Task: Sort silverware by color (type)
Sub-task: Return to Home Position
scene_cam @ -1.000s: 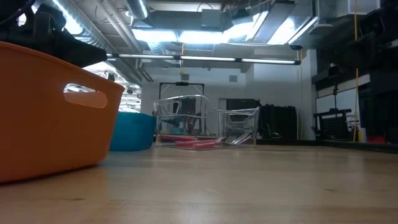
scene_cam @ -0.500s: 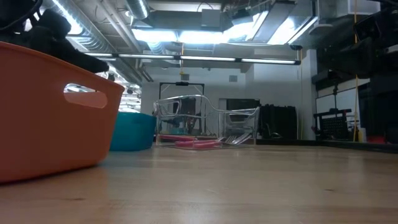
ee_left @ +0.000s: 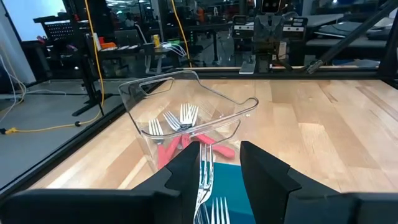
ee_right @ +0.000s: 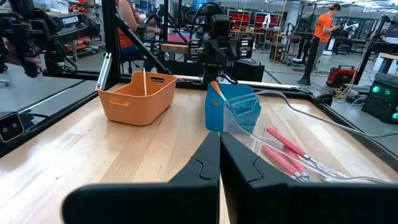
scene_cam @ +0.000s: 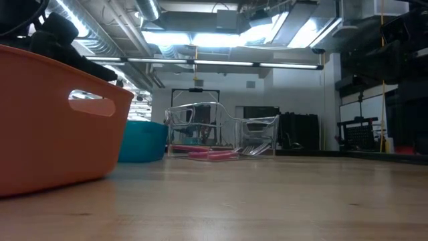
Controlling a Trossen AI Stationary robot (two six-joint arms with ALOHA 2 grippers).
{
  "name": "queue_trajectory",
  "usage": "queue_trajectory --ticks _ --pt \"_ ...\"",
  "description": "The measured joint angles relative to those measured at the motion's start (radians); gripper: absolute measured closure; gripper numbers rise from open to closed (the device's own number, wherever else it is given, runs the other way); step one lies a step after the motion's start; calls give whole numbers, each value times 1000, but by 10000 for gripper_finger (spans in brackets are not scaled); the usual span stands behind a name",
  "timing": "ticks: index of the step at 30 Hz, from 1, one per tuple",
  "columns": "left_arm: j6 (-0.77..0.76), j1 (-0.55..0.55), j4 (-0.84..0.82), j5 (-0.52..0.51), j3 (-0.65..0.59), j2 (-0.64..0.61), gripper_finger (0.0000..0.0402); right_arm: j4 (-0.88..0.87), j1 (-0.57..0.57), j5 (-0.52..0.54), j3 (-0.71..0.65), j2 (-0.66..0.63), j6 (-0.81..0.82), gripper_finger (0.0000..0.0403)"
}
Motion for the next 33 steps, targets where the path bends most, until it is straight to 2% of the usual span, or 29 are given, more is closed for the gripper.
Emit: queue_trajectory --ticks 7,11,18,33 --pt "-6 0 5 -46 0 -23 292 0 0 0 0 0 0 403" --pt "46 0 8 -74 0 -73 292 0 0 0 0 0 0 403" --pt "112 0 6 -27 0 -166 292 0 0 0 0 0 0 403" --pt "102 0 3 -21 0 -167 292 0 0 0 0 0 0 403"
